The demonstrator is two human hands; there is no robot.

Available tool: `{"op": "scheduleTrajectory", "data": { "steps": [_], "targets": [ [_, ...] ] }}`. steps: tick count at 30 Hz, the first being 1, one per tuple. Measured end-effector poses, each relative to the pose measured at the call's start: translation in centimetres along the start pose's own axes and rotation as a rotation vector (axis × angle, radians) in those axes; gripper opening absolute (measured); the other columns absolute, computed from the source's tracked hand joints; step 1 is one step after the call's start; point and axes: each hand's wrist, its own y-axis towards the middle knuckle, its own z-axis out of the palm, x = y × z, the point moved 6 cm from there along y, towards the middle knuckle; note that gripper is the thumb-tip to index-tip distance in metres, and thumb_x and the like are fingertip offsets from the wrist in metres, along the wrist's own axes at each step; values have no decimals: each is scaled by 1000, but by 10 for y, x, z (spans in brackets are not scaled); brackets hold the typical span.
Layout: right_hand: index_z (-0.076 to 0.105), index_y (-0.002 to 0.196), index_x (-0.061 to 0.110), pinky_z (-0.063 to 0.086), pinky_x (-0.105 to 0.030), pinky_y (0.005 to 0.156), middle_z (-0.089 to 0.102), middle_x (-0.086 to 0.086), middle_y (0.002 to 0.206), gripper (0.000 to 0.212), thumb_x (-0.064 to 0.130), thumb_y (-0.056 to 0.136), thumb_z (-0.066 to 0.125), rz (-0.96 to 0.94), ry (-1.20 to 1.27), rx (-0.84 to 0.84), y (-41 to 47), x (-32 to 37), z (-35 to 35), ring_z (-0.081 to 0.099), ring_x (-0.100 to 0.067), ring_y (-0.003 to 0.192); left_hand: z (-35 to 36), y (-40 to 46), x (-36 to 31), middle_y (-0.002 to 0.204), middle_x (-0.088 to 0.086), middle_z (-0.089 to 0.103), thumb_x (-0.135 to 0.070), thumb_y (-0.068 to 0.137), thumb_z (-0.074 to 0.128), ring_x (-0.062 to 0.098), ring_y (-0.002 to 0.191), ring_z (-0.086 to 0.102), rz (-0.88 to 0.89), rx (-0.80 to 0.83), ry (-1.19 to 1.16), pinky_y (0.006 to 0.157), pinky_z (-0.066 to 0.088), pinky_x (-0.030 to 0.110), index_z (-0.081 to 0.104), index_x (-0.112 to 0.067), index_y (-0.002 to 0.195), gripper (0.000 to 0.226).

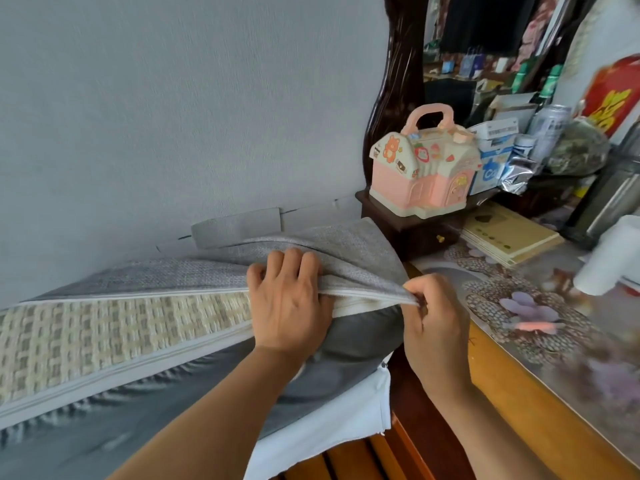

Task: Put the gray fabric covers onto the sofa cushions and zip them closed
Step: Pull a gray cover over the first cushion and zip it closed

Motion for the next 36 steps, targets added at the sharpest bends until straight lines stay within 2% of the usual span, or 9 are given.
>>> {"op": "scheduleTrajectory", "data": {
  "steps": [5, 9, 12, 16, 19, 24, 29, 33, 36],
  "targets": [
    [56, 77, 5, 28, -11, 59, 52, -5, 73, 8, 5, 83, 51, -43, -155, 25, 11, 8, 9, 47, -18, 70, -10, 8, 1, 65, -4, 34, -5, 54, 44, 21, 61, 34, -3, -77, -82, 61, 17, 30, 41, -15, 71, 19],
    [64, 89, 7, 47, -30, 62, 61, -9, 86, 22, -6, 72, 57, -140, -350, 71, 13, 50, 34, 58, -26, 79, -22, 8, 1, 53, 1, 44, -2, 48, 50, 24, 47, 41, -2, -68, -159, 50, 20, 25, 44, -14, 66, 22],
    [62, 81, 8, 47, -35, 61, 59, -8, 79, 15, -1, 72, 53, -259, -278, 129, 5, 100, 69, 58, -29, 72, -31, 3, 19, 57, 1, 52, -17, 65, 47, 26, 47, 50, 32, -13, -88, 47, 20, 24, 49, -16, 68, 3],
    [61, 68, 9, 44, -32, 52, 57, -7, 67, 28, -12, 52, 70, -164, -261, 197, 3, 134, 99, 57, -29, 63, -54, 1, 106, 71, 7, 55, -17, 58, 49, 32, 63, 57, -26, 91, 123, 49, 34, 30, 56, -16, 76, 19],
    [60, 63, 9, 38, -27, 45, 55, -5, 62, 33, -16, 46, 75, -142, -239, 215, -1, 149, 110, 54, -26, 58, -83, -11, 192, 80, 11, 57, -14, 58, 49, 36, 76, 57, -198, 130, 206, 58, 43, 38, 60, -15, 83, 27],
    [57, 60, 9, 43, -30, 48, 56, -7, 63, 35, -15, 44, 76, -175, -228, 244, -16, 207, 153, 55, -28, 58, -106, -29, 284, 98, 13, 66, -20, 86, 48, 36, 94, 57, -591, 216, 189, 70, 36, 35, 62, -20, 90, 15],
    [54, 60, 11, 43, -29, 54, 55, -7, 65, 40, -15, 43, 79, -107, -206, 292, -38, 270, 202, 54, -29, 61, -116, -39, 315, 94, 11, 65, -20, 86, 42, 35, 87, 57, -642, 333, 164, 68, 34, 32, 58, -18, 83, 16],
    [61, 73, 11, 44, -34, 60, 56, -9, 74, 19, -7, 66, 60, -78, -192, 272, -61, 326, 231, 53, -31, 69, -140, -48, 326, 92, 5, 65, -17, 84, 45, 33, 86, 59, -465, 263, 169, 62, 32, 31, 56, -18, 85, 11],
    [62, 89, 15, 40, -41, 78, 56, -7, 88, 27, 10, 80, 37, -124, -228, 265, -81, 362, 241, 52, -29, 83, -166, -63, 327, 67, 2, 59, -20, 80, 47, 31, 60, 57, -121, 129, 147, 48, 20, 26, 50, -16, 71, 10]
  ]
}}
